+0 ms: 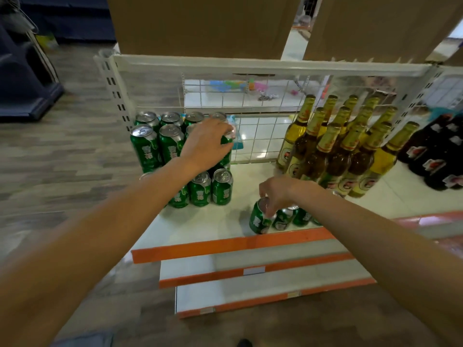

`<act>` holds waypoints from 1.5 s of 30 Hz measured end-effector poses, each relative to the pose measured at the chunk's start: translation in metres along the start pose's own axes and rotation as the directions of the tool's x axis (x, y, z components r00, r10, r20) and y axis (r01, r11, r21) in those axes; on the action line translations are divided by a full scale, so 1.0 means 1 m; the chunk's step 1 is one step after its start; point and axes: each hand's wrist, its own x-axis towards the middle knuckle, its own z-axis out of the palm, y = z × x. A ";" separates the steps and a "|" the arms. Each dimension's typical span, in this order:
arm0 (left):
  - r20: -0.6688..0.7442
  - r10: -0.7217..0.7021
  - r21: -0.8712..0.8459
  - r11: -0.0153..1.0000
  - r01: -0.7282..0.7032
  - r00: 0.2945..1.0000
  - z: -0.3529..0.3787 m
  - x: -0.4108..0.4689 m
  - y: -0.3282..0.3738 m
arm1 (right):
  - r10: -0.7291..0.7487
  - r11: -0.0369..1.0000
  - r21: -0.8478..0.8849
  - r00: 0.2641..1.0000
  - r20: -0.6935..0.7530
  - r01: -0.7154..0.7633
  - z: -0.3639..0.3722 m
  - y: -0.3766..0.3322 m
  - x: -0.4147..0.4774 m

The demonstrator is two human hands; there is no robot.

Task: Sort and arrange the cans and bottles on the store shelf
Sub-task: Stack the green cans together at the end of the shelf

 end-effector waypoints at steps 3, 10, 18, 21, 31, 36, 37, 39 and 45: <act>0.126 -0.035 -0.069 0.997 0.043 0.991 -0.004 -0.026 -0.002 | 0.034 0.998 0.049 0.998 -0.062 -0.031 0.001 -0.009 -0.009; 0.417 -0.047 -0.262 0.950 0.170 0.907 -0.030 -0.070 -0.021 | -0.076 0.990 0.099 0.970 -0.231 0.101 -0.055 -0.056 -0.025; 0.307 -0.221 -0.337 0.885 0.323 0.926 -0.076 -0.089 -0.062 | -0.206 0.945 0.174 0.916 -0.343 0.278 -0.150 -0.140 -0.020; 0.222 -0.334 -0.344 0.852 0.394 0.916 -0.086 -0.099 -0.082 | -0.228 0.931 0.173 0.884 -0.409 0.321 -0.162 -0.166 -0.006; 0.142 -0.616 -0.418 0.672 0.612 0.775 -0.083 -0.110 -0.123 | -0.232 0.953 0.102 0.903 -0.361 0.285 -0.132 -0.167 0.031; 0.181 -0.587 -0.301 0.730 0.613 0.789 -0.073 -0.107 -0.124 | -0.199 0.962 0.118 0.929 -0.313 0.246 -0.115 -0.144 0.042; 0.189 -0.590 -0.280 0.734 0.619 0.785 -0.074 -0.108 -0.122 | -0.193 0.963 0.123 0.932 -0.308 0.240 -0.112 -0.141 0.043; 0.196 -0.592 -0.242 0.743 0.624 0.781 -0.076 -0.106 -0.122 | -0.185 0.962 0.137 0.933 -0.309 0.236 -0.109 -0.135 0.045; 0.164 -0.630 -0.241 0.720 0.650 0.759 -0.078 -0.111 -0.119 | -0.162 0.964 0.156 0.942 -0.295 0.215 -0.097 -0.130 0.047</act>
